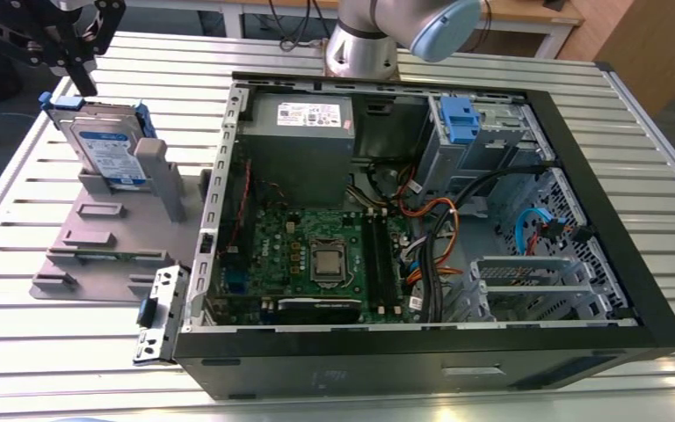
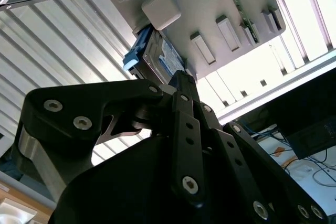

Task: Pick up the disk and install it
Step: 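Pick up the disk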

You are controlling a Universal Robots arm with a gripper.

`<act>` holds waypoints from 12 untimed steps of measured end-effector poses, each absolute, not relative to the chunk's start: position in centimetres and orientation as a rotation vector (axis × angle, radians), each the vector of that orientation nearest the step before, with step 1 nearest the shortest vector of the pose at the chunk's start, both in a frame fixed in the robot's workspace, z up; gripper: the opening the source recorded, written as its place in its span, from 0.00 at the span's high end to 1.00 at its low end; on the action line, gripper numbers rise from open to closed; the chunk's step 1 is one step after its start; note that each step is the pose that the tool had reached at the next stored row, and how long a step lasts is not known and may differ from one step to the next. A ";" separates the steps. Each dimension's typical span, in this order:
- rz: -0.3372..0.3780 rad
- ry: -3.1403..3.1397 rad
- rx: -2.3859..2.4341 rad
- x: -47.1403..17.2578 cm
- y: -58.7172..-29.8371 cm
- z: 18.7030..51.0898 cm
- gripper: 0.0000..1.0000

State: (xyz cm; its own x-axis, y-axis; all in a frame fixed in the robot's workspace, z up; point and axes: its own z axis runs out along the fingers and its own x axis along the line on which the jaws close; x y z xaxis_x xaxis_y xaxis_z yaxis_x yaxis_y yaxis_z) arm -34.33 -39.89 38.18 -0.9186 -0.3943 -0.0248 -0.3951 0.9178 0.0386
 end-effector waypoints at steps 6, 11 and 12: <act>0.067 3.056 -0.651 -34.3 -39.9 38.2 0.89; 0.067 3.052 -0.669 -34.3 -39.9 38.2 0.89; 0.067 3.052 -0.673 -34.3 -39.9 38.2 0.89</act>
State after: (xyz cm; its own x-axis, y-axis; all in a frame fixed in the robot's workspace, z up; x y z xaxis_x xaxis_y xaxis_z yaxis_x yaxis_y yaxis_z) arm -34.33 -39.89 38.18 -0.9073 -0.4198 -0.0248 -0.4205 0.9065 0.0386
